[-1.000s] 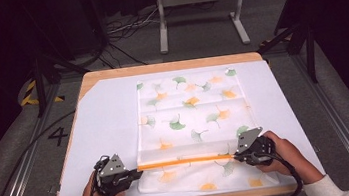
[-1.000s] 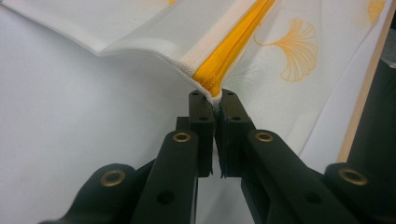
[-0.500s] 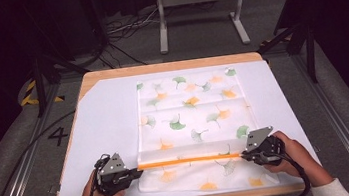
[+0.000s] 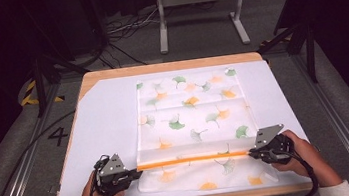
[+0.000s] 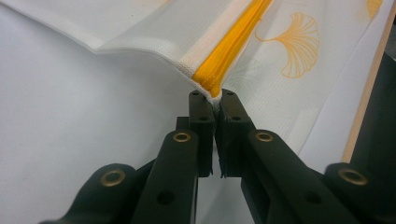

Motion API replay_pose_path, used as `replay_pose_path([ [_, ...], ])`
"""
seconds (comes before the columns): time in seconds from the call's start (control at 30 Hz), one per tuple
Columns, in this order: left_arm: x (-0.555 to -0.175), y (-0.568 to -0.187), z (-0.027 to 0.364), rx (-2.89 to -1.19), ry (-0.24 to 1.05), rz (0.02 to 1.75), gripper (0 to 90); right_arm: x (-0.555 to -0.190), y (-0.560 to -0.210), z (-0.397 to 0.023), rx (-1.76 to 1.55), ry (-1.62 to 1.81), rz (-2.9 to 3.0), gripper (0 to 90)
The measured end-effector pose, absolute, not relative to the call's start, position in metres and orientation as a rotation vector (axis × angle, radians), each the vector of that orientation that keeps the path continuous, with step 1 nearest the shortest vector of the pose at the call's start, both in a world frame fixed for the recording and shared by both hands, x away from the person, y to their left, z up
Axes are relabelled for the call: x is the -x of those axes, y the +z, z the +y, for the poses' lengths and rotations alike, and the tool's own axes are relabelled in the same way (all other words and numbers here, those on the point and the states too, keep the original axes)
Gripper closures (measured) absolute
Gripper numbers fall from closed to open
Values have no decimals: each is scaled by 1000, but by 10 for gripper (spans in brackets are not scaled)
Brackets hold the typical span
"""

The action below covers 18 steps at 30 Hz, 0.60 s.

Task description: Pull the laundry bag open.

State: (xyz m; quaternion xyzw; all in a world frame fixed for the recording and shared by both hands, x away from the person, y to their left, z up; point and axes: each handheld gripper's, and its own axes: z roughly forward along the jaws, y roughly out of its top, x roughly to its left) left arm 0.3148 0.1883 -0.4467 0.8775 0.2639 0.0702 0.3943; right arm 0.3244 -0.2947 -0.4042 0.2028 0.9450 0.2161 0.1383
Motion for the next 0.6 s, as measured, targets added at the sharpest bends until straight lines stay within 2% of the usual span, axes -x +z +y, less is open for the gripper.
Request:
replay_pose_path([
  [0.6, -313, -446, 193, -2220, 186, 686, 859, -323, -405, -316, -650, 622, 2710, 851],
])
